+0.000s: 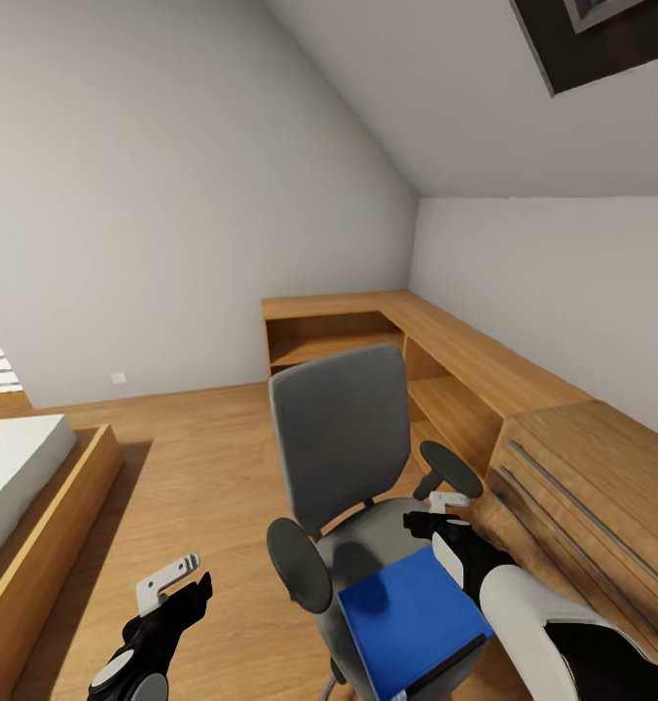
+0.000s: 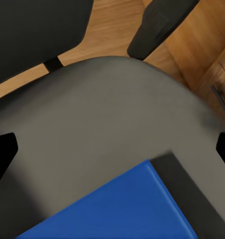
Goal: In the bedroom, organize the workspace by keeping the computer under the desk, ensuring the monitor is on the desk, placing the keyboard on the desk next to the monitor, placing the mouse on the desk next to the keyboard, moving the folder from the swivel chair onto the desk next to the mouse, stacking the notebook on top of the folder with the pen on top of the notebook, and positioning the swivel chair next to the desk.
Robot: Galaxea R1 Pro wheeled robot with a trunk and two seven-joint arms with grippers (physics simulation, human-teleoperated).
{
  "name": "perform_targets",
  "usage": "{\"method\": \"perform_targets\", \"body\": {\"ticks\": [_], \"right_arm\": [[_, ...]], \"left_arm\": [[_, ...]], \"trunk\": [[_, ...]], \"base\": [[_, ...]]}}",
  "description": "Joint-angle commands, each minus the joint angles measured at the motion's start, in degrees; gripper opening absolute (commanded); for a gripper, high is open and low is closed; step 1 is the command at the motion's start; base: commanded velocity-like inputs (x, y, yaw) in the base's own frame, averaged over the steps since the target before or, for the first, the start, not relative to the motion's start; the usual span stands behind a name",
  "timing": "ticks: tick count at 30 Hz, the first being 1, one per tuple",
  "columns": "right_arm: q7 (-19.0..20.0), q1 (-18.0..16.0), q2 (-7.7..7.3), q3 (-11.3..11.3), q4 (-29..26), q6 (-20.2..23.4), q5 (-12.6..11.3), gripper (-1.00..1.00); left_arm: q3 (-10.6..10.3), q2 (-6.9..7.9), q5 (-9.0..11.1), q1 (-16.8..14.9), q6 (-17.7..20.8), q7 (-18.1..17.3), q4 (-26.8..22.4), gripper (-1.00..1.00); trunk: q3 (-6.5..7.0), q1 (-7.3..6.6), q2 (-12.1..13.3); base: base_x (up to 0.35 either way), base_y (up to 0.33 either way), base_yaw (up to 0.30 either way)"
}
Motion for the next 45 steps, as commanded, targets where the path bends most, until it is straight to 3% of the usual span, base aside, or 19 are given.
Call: {"method": "perform_targets", "body": {"ticks": [1, 45], "right_arm": [[-0.2, 0.0, 0.03, -0.2, -0.1, 0.3, -0.2, 1.00], [-0.3, 0.0, -0.28, -0.3, -0.3, 0.3, -0.1, 1.00]], "left_arm": [[-0.1, 0.05, 0.4, 0.0, 0.1, 0.4, -0.1, 1.00], [-0.1, 0.05, 0.4, 0.0, 0.1, 0.4, 0.0, 1.00]], "trunk": [[-0.23, 0.23, -0.4], [-8.13, 9.89, -18.1]], "base": [[0.000, 0.000, 0.000], [0.000, 0.000, 0.000]]}}
